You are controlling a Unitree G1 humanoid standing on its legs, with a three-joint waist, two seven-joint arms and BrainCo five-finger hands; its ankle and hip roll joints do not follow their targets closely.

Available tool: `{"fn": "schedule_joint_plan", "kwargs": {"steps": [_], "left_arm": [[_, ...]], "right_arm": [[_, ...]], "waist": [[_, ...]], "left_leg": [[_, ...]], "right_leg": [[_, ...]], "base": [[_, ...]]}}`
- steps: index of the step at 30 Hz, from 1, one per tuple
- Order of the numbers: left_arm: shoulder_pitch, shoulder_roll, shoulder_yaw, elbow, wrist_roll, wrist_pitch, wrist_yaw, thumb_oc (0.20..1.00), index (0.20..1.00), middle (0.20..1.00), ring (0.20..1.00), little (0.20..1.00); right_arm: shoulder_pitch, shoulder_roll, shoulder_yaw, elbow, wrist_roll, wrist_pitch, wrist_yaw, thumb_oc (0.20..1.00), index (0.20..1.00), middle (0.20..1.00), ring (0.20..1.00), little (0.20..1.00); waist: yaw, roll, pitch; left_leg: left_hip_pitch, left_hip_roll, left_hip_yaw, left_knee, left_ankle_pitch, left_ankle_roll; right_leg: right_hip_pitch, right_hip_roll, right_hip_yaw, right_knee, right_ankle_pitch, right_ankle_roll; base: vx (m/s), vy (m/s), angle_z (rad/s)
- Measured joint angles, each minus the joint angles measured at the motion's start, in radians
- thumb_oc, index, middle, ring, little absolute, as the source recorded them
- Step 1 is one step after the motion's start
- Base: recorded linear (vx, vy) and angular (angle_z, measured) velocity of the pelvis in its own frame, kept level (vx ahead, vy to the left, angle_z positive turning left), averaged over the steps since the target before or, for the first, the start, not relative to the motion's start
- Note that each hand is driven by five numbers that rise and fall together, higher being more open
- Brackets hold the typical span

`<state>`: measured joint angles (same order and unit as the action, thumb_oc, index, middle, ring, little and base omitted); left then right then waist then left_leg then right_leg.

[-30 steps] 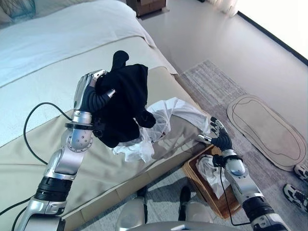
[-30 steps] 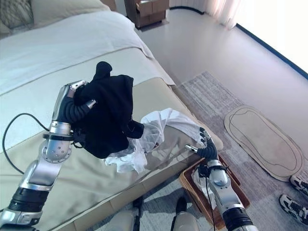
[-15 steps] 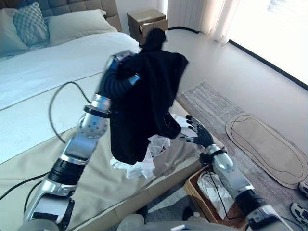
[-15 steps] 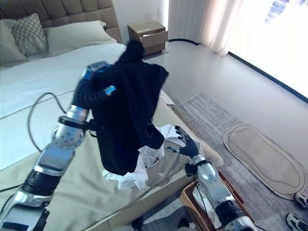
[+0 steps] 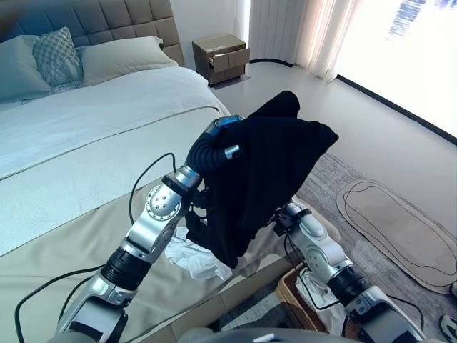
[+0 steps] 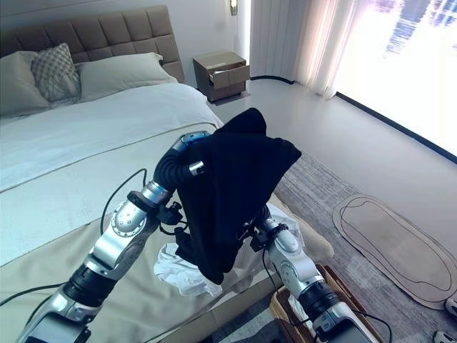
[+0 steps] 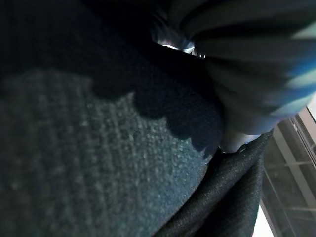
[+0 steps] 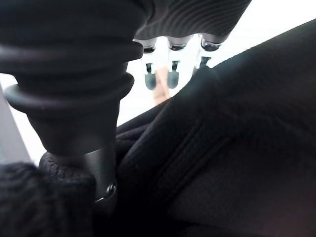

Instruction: Pick up clothes into the bucket

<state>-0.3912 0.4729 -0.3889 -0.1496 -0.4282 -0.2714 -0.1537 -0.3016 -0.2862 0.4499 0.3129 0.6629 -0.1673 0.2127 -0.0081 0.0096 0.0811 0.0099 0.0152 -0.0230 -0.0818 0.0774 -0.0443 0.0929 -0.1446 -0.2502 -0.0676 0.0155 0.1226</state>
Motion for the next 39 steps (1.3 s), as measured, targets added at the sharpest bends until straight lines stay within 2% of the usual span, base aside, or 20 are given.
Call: {"fn": "schedule_joint_plan", "kwargs": {"steps": [3, 4, 5, 14, 21, 24, 27, 29, 35, 36, 37, 38, 39], "left_arm": [[0.0, 0.0, 0.0, 0.0, 0.0, 0.0, -0.013, 0.2, 0.2, 0.2, 0.2, 0.2], [0.0, 0.0, 0.0, 0.0, 0.0, 0.0, -0.017, 0.2, 0.2, 0.2, 0.2, 0.2], [0.0, -0.002, 0.0, 0.0, 0.0, 0.0, -0.019, 0.2, 0.2, 0.2, 0.2, 0.2], [0.003, -0.006, 0.004, 0.0, 0.001, 0.0, -0.034, 0.2, 0.2, 0.2, 0.2, 0.2], [0.062, -0.012, 0.079, 0.001, 0.004, 0.0, -0.039, 0.2, 0.2, 0.2, 0.2, 0.2], [0.086, -0.014, 0.113, 0.013, 0.016, 0.0, -0.019, 0.2, 0.2, 0.2, 0.2, 0.2], [0.116, -0.016, 0.146, 0.021, 0.064, 0.0, 0.0, 0.2, 0.2, 0.2, 0.2, 0.2], [0.136, -0.017, 0.153, 0.044, 0.118, -0.007, 0.023, 0.2, 0.2, 0.2, 0.2, 0.2], [0.163, -0.033, 0.174, 0.198, 0.358, -0.026, 0.177, 0.2, 0.2, 0.2, 0.2, 0.2], [0.172, -0.035, 0.173, 0.21, 0.386, -0.028, 0.185, 0.275, 0.275, 0.275, 0.275, 0.275], [0.177, -0.041, 0.173, 0.22, 0.401, -0.029, 0.19, 0.285, 0.285, 0.285, 0.285, 0.285], [0.19, -0.063, 0.173, 0.239, 0.413, -0.029, 0.193, 0.26, 0.26, 0.26, 0.26, 0.26], [0.199, -0.081, 0.165, 0.257, 0.414, -0.028, 0.193, 0.2, 0.2, 0.2, 0.2, 0.2]], "right_arm": [[0.0, 0.004, 0.016, -0.001, 0.018, 0.004, 0.017, 1.0, 1.0, 1.0, 1.0, 1.0], [0.0, 0.0, 0.024, -0.001, 0.022, 0.009, 0.024, 0.664, 0.664, 0.664, 0.664, 0.664], [0.0, 0.007, 0.031, -0.001, 0.029, 0.01, 0.026, 0.2, 0.2, 0.2, 0.2, 0.2], [0.0, 0.011, 0.041, -0.001, 0.03, 0.016, 0.07, 0.2, 0.2, 0.2, 0.2, 0.2], [0.08, 0.009, -0.049, -0.001, 0.046, 0.014, 0.08, 0.2, 0.2, 0.2, 0.2, 0.2], [0.144, 0.008, -0.046, -0.04, 0.071, 0.018, 0.081, 0.2, 0.2, 0.2, 0.2, 0.2], [0.169, 0.03, -0.134, -0.011, 0.122, 0.014, 0.085, 0.2, 0.2, 0.2, 0.2, 0.2], [0.227, 0.033, -0.203, -0.074, 0.15, 0.016, 0.089, 0.2, 0.2, 0.2, 0.2, 0.2], [0.268, 0.043, -0.255, -0.115, 0.192, -0.026, 0.065, 0.2, 0.2, 0.2, 0.2, 0.2], [0.266, 0.042, -0.255, -0.116, 0.191, -0.032, 0.059, 0.2, 0.2, 0.2, 0.2, 0.2], [0.267, 0.042, -0.26, -0.117, 0.191, -0.032, 0.057, 0.2, 0.2, 0.2, 0.2, 0.2], [0.267, 0.044, -0.271, -0.118, 0.191, -0.035, 0.043, 0.2, 0.2, 0.2, 0.2, 0.2], [0.267, 0.046, -0.281, -0.118, 0.191, -0.038, 0.033, 0.2, 0.2, 0.2, 0.2, 0.2]], "waist": [[0.0, 0.0, -0.005], [-0.001, 0.0, -0.006], [0.0, 0.0, -0.008], [0.0, 0.0, -0.014], [-0.003, 0.001, -0.025], [-0.003, 0.001, -0.026], [-0.005, 0.001, -0.028], [-0.002, 0.001, -0.029], [-0.025, -0.009, -0.041], [-0.032, -0.011, -0.042], [-0.032, -0.012, -0.043], [-0.033, -0.012, -0.043], [-0.034, -0.012, -0.043]], "left_leg": [[0.001, 0.0, 0.0, 0.0, 0.0, 0.0], [0.001, 0.0, 0.0, 0.0, 0.0, 0.0], [0.001, 0.0, 0.0, 0.0, 0.0, 0.0], [0.001, 0.0, -0.002, 0.0, 0.0, 0.0], [0.006, 0.0, -0.002, -0.003, 0.0, 0.0], [0.012, 0.0, 0.0, -0.004, -0.002, -0.002], [0.014, 0.001, 0.006, -0.004, -0.004, -0.004], [0.013, 0.003, 0.012, -0.005, -0.008, -0.009], [0.014, 0.006, 0.021, -0.005, -0.008, -0.01], [0.014, 0.006, 0.021, -0.005, -0.008, -0.01], [0.014, 0.006, 0.022, -0.005, -0.008, -0.01], [0.014, 0.006, 0.023, -0.005, -0.008, -0.01], [0.014, 0.007, 0.023, -0.005, -0.009, -0.01]], "right_leg": [[0.001, 0.0, 0.0, 0.0, 0.0, 0.0], [0.0, 0.0, 0.0, 0.0, 0.0, 0.0], [0.001, 0.0, 0.0, 0.0, 0.0, 0.0], [0.001, 0.0, -0.001, 0.0, 0.0, 0.0], [0.006, 0.001, -0.001, -0.005, 0.0, 0.0], [0.01, 0.001, 0.0, -0.006, 0.0, 0.0], [0.01, 0.0, 0.003, -0.006, 0.0, 0.0], [0.006, 0.001, 0.008, -0.006, -0.001, 0.0], [0.003, 0.003, 0.019, -0.006, -0.001, 0.0], [0.001, 0.004, 0.02, -0.006, -0.001, 0.0], [0.001, 0.004, 0.021, -0.007, -0.001, 0.0], [0.001, 0.003, 0.022, -0.007, -0.001, 0.0], [-0.001, 0.004, 0.023, -0.007, -0.001, 0.0]], "base": [[0.01, -0.004, 0.0], [0.0, 0.0, 0.0], [0.0, 0.0, 0.0], [0.0, 0.0, 0.0], [0.0, 0.0, 0.0], [0.01, 0.006, -0.06], [0.01, -0.008, -0.04], [0.01, -0.005, -0.04], [0.01, -0.004, -0.04], [0.0, 0.0, 0.0], [0.01, -0.008, -0.03], [0.0, -0.008, -0.04], [0.0, -0.008, -0.04]]}}
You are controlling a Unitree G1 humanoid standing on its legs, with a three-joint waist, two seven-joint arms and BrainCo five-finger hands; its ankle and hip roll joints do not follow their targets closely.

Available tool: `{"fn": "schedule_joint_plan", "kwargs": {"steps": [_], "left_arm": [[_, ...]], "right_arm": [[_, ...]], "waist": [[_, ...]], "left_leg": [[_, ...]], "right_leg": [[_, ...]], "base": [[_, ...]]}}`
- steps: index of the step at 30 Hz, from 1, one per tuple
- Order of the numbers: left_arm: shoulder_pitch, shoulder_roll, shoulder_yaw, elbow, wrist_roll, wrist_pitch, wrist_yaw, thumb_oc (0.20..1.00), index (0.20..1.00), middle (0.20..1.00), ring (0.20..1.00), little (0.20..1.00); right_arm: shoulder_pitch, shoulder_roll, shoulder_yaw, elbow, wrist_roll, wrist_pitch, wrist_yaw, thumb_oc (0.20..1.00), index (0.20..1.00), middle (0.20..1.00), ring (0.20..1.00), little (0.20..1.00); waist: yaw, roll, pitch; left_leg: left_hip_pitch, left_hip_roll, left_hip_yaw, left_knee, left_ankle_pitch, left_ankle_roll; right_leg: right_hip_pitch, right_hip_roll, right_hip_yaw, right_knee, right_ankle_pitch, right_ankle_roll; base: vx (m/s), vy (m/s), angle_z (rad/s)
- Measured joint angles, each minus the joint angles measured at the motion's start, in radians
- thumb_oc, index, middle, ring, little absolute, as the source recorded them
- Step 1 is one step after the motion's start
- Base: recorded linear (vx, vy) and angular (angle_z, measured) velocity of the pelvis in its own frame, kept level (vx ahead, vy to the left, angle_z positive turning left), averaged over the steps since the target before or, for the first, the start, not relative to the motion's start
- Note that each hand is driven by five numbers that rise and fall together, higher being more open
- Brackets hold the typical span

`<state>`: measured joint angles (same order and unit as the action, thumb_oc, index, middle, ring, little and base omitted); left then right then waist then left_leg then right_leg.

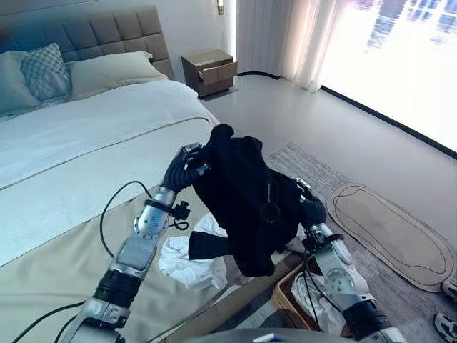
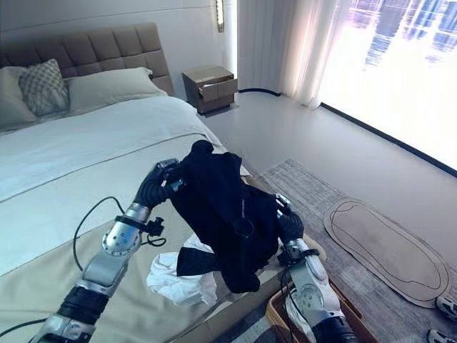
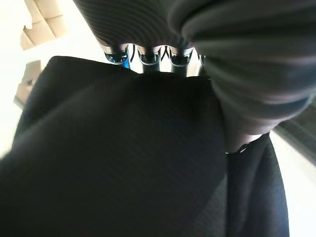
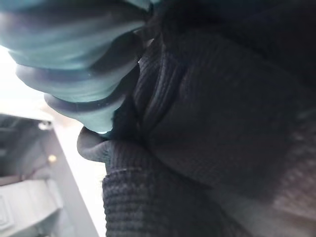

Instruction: Pick up clothes into the bucket

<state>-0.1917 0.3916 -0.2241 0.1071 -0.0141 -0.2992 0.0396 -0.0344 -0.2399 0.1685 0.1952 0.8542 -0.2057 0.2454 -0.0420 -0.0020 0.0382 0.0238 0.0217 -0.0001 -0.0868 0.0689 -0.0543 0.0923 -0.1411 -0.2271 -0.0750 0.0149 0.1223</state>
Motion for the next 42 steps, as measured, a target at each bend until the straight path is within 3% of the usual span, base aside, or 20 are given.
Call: {"fn": "schedule_joint_plan", "kwargs": {"steps": [3, 4, 5, 15, 27, 31, 36, 42], "left_arm": [[0.013, -0.025, -0.027, 0.034, 0.0, 0.0, 0.0, 0.2, 0.2, 0.2, 0.2, 0.2], [0.014, -0.027, -0.034, 0.047, 0.0, 0.001, 0.0, 0.473, 0.473, 0.473, 0.473, 0.473], [0.014, -0.029, -0.034, 0.053, 0.0, 0.002, 0.0, 1.0, 1.0, 1.0, 1.0, 1.0], [0.03, -0.039, -0.038, 0.178, -0.007, 0.037, -0.002, 1.0, 1.0, 1.0, 1.0, 1.0], [0.139, -0.047, -0.019, 0.203, -0.158, 0.059, -0.047, 1.0, 1.0, 1.0, 1.0, 1.0], [0.223, -0.06, 0.061, 0.192, -0.237, 0.06, -0.055, 1.0, 1.0, 1.0, 1.0, 1.0], [0.283, -0.077, 0.124, 0.148, -0.311, 0.055, -0.067, 1.0, 1.0, 1.0, 1.0, 1.0], [0.32, -0.113, 0.168, 0.146, -0.374, 0.045, -0.068, 1.0, 1.0, 1.0, 1.0, 1.0]], "right_arm": [[0.002, -0.001, -0.011, 0.0, 0.0, -0.009, -0.024, 0.2, 0.2, 0.2, 0.2, 0.2], [0.002, -0.001, -0.013, 0.0, 0.0, -0.009, -0.034, 0.2, 0.2, 0.2, 0.2, 0.2], [0.002, -0.001, -0.013, 0.0, 0.0, -0.009, -0.036, 0.2, 0.2, 0.2, 0.2, 0.2], [0.003, 0.003, -0.181, -0.001, 0.115, -0.093, -0.129, 0.2, 0.2, 0.2, 0.2, 0.2], [-0.003, -0.008, -0.389, -0.008, 0.159, -0.186, -0.262, 0.2, 0.2, 0.2, 0.2, 0.2], [-0.003, -0.016, -0.469, -0.029, 0.158, -0.22, -0.304, 0.2, 0.2, 0.2, 0.2, 0.2], [-0.002, -0.054, -0.484, -0.034, 0.156, -0.226, -0.325, 0.2, 0.2, 0.2, 0.2, 0.2], [-0.003, -0.062, -0.559, -0.038, 0.149, -0.253, -0.359, 0.2, 0.2, 0.2, 0.2, 0.2]], "waist": [[-0.001, 0.0, 0.0], [-0.003, 0.0, 0.0], [-0.003, 0.0, 0.0], [-0.02, -0.001, 0.0], [-0.022, -0.001, 0.0], [-0.023, -0.001, 0.0], [-0.023, -0.003, 0.001], [-0.021, -0.008, 0.006]], "left_leg": [[0.0, 0.002, 0.001, 0.0, 0.0, 0.0], [0.0, 0.003, 0.002, 0.0, 0.0, 0.0], [0.0, 0.004, 0.002, 0.0, 0.0, 0.0], [-0.001, 0.01, 0.02, 0.0, 0.0, 0.0], [-0.001, 0.012, 0.026, 0.0, -0.003, -0.001], [-0.002, 0.014, 0.029, 0.0, -0.007, -0.004], [-0.01, 0.015, 0.037, 0.0, -0.008, -0.004], [-0.019, 0.015, 0.049, 0.0, -0.008, -0.003]], "right_leg": [[-0.001, 0.002, 0.002, 0.0, 0.0, 0.0], [-0.001, 0.003, 0.002, 0.0, 0.0, 0.0], [-0.001, 0.004, 0.003, 0.0, 0.0, 0.0], [-0.01, 0.009, 0.017, 0.0, 0.001, -0.001], [-0.016, 0.011, 0.027, -0.002, 0.002, -0.002], [-0.02, 0.012, 0.03, -0.002, 0.002, -0.002], [-0.031, 0.012, 0.038, -0.002, 0.002, -0.002], [-0.044, 0.012, 0.047, -0.003, 0.004, 0.0]], "base": [[0.0, -0.002, -0.01], [0.0, 0.0, 0.0], [0.0, 0.0, 0.0], [0.0, -0.001, -0.04], [-0.01, -0.002, -0.02], [-0.01, -0.002, -0.02], [0.0, -0.007, -0.04], [-0.01, -0.006, -0.05]]}}
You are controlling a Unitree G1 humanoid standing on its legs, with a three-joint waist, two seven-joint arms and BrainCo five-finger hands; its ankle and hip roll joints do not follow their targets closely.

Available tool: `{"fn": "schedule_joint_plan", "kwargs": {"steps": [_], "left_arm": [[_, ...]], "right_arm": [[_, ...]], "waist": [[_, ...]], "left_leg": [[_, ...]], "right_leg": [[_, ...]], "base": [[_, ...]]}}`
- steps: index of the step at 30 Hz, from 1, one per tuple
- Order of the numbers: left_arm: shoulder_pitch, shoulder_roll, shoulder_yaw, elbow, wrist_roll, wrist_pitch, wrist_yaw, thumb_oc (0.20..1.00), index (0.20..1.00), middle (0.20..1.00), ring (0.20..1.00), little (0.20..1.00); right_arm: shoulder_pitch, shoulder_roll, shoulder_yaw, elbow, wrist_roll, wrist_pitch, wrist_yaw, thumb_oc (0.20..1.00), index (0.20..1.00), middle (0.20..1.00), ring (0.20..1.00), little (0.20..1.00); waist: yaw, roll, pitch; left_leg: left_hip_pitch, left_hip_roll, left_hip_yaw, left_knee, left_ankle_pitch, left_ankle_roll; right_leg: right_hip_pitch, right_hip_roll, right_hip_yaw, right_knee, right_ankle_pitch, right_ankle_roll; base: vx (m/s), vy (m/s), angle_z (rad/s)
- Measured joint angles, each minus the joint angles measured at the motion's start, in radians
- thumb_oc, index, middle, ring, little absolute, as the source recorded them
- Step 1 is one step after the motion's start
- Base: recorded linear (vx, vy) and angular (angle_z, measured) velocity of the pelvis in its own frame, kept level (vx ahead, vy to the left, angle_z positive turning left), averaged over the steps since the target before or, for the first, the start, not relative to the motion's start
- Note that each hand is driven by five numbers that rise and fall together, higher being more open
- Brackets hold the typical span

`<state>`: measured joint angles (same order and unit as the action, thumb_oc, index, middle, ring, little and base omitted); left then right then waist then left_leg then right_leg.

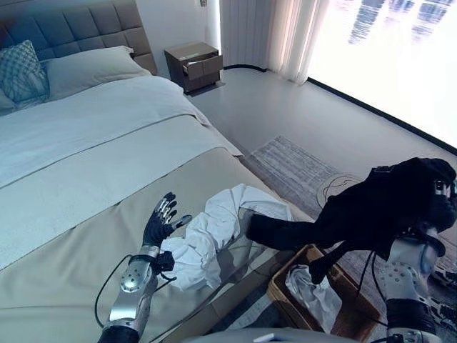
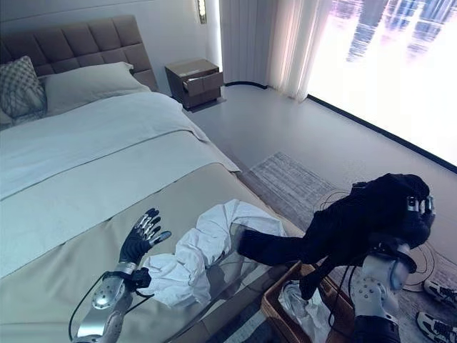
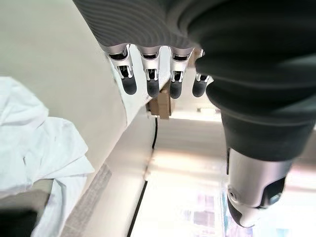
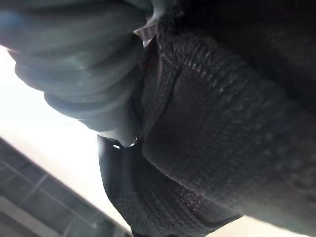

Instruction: Pick up clothes into the bucket

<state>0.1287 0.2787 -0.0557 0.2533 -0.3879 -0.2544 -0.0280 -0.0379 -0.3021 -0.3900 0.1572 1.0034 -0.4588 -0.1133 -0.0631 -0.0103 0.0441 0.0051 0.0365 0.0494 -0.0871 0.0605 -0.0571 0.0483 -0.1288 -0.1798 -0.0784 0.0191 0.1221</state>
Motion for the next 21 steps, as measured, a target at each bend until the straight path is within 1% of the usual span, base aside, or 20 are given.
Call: {"fn": "schedule_joint_plan", "kwargs": {"steps": [2, 6, 8, 11, 15, 21], "left_arm": [[0.007, 0.001, 0.007, 0.0, -0.001, -0.001, 0.003, 1.0, 1.0, 1.0, 1.0, 1.0], [0.006, -0.004, 0.039, 0.003, -0.001, -0.014, 0.02, 1.0, 1.0, 1.0, 1.0, 1.0], [0.006, -0.002, 0.042, 0.003, -0.001, -0.018, 0.03, 1.0, 1.0, 1.0, 1.0, 1.0], [-0.003, -0.018, 0.05, 0.003, -0.001, -0.027, 0.06, 1.0, 1.0, 1.0, 1.0, 1.0], [-0.004, -0.026, 0.072, 0.004, -0.001, -0.031, 0.09, 1.0, 1.0, 1.0, 1.0, 1.0], [-0.004, -0.025, 0.085, 0.002, -0.001, -0.048, 0.098, 1.0, 1.0, 1.0, 1.0, 1.0]], "right_arm": [[0.001, -0.006, -0.036, 0.0, 0.0, -0.019, -0.011, 0.2, 0.2, 0.2, 0.2, 0.2], [0.0, -0.059, -0.1, 0.0, 0.0, -0.044, -0.027, 0.2, 0.2, 0.2, 0.2, 0.2], [0.0, -0.073, -0.111, 0.0, 0.0, -0.05, -0.027, 0.2, 0.2, 0.2, 0.2, 0.2], [0.0, -0.106, -0.114, 0.0, 0.0, -0.052, -0.027, 0.2, 0.2, 0.2, 0.2, 0.2], [-0.002, -0.112, -0.133, 0.0, 0.002, -0.066, -0.028, 0.2, 0.2, 0.2, 0.2, 0.2], [0.002, -0.111, -0.152, 0.003, 0.005, -0.078, -0.028, 0.2, 0.2, 0.2, 0.2, 0.2]], "waist": [[-0.001, -0.001, 0.001], [-0.003, -0.001, 0.006], [-0.003, -0.001, 0.007], [-0.006, -0.002, 0.024], [-0.006, -0.003, 0.034], [-0.007, -0.005, 0.037]], "left_leg": [[0.0, -0.001, 0.001, 0.0, -0.001, 0.0], [0.0, -0.002, 0.003, 0.0, -0.001, 0.001], [0.0, -0.001, 0.003, 0.0, -0.001, 0.001], [0.001, -0.001, 0.005, 0.0, -0.001, 0.001], [0.001, 0.0, 0.006, 0.0, -0.002, 0.001], [0.0, 0.0, 0.006, 0.0, -0.002, 0.0]], "right_leg": [[0.002, -0.001, 0.001, -0.004, 0.0, 0.0], [0.003, -0.001, 0.004, -0.01, 0.003, 0.003], [0.003, 0.0, 0.004, -0.01, 0.003, 0.003], [0.002, 0.0, 0.006, -0.01, 0.004, 0.004], [0.001, 0.0, 0.007, -0.01, 0.004, 0.005], [0.0, 0.001, 0.008, -0.01, 0.004, 0.005]], "base": [[0.0, 0.0, 0.0], [0.0, -0.002, -0.01], [0.0, 0.0, 0.0], [0.0, -0.006, -0.02], [0.0, 0.0, 0.0], [0.0, 0.0, 0.0]]}}
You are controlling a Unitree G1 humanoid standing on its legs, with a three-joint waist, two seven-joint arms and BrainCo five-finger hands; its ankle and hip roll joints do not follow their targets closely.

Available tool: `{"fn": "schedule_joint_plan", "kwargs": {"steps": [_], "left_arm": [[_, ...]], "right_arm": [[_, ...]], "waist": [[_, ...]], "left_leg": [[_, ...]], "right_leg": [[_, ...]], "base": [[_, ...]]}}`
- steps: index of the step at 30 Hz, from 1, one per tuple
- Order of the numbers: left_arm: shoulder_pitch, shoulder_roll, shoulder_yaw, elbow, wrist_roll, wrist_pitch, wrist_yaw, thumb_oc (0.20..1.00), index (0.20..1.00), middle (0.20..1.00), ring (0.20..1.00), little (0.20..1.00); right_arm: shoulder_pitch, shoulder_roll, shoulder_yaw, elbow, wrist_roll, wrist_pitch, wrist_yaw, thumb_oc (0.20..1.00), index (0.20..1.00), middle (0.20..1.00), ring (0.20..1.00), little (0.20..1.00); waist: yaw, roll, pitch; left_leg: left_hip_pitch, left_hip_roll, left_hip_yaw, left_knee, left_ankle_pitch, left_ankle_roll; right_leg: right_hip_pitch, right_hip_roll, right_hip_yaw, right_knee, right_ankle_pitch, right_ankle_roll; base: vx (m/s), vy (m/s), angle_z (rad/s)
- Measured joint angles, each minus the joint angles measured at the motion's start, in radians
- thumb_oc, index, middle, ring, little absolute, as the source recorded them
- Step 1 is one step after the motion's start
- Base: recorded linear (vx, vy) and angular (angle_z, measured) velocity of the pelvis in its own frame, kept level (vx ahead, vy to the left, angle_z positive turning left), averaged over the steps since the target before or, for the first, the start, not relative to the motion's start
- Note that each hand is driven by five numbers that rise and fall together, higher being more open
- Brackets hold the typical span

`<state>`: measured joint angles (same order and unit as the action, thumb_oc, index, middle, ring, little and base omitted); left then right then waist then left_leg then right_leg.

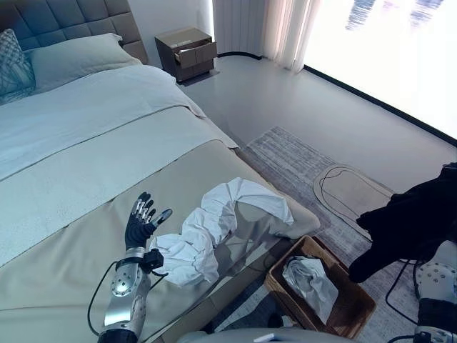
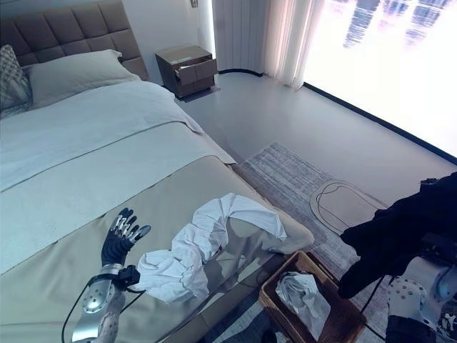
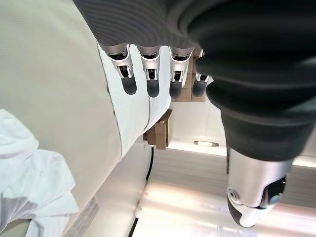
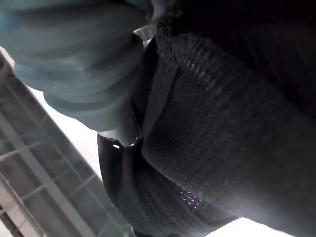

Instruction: Pick up clothes into the bucket

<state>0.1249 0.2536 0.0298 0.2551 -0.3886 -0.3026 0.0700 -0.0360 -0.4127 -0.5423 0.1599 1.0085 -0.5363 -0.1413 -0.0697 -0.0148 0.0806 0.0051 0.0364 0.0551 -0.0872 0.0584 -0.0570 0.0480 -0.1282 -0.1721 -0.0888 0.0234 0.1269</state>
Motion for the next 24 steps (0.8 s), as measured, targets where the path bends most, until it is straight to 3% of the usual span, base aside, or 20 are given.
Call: {"fn": "schedule_joint_plan", "kwargs": {"steps": [5, 10, 18, 24], "left_arm": [[0.001, 0.0, 0.001, -0.009, 0.0, -0.003, -0.002, 1.0, 1.0, 1.0, 1.0, 1.0], [0.012, 0.0, 0.042, -0.1, -0.029, -0.032, -0.011, 1.0, 1.0, 1.0, 1.0, 1.0], [0.0, 0.001, 0.041, -0.112, -0.039, -0.045, -0.011, 1.0, 1.0, 1.0, 1.0, 1.0], [-0.026, 0.002, 0.038, -0.112, -0.039, -0.063, -0.008, 1.0, 1.0, 1.0, 1.0, 1.0]], "right_arm": [[0.019, 0.021, 0.006, 0.012, -0.006, 0.002, 0.002, 0.2, 0.2, 0.2, 0.2, 0.2], [0.13, 0.062, 0.097, 0.033, -0.176, 0.092, 0.002, 0.2, 0.2, 0.2, 0.2, 0.2], [0.138, 0.119, 0.209, 0.323, -0.279, 0.179, 0.0, 0.2, 0.2, 0.2, 0.2, 0.2], [0.12, 0.118, 0.256, 0.423, -0.428, 0.211, -0.031, 0.2, 0.2, 0.2, 0.2, 0.2]], "waist": [[-0.005, -0.005, 0.011], [-0.001, -0.005, 0.037], [-0.024, 0.008, 0.065], [-0.025, 0.03, 0.135]], "left_leg": [[0.0, 0.001, 0.001, 0.0, -0.001, 0.0], [-0.001, 0.0, 0.02, 0.001, -0.006, 0.001], [0.004, -0.006, 0.027, 0.001, -0.006, 0.001], [-0.001, -0.011, 0.032, 0.018, -0.008, 0.004]], "right_leg": [[-0.002, 0.0, 0.001, 0.0, -0.001, 0.001], [-0.02, -0.002, 0.018, 0.017, -0.004, -0.002], [-0.024, -0.009, 0.026, 0.031, -0.005, -0.002], [-0.045, -0.018, 0.037, 0.074, -0.014, 0.003]], "base": [[0.0, 0.0, 0.0], [-0.02, 0.007, -0.1], [-0.03, 0.016, -0.02], [-0.07, 0.028, -0.04]]}}
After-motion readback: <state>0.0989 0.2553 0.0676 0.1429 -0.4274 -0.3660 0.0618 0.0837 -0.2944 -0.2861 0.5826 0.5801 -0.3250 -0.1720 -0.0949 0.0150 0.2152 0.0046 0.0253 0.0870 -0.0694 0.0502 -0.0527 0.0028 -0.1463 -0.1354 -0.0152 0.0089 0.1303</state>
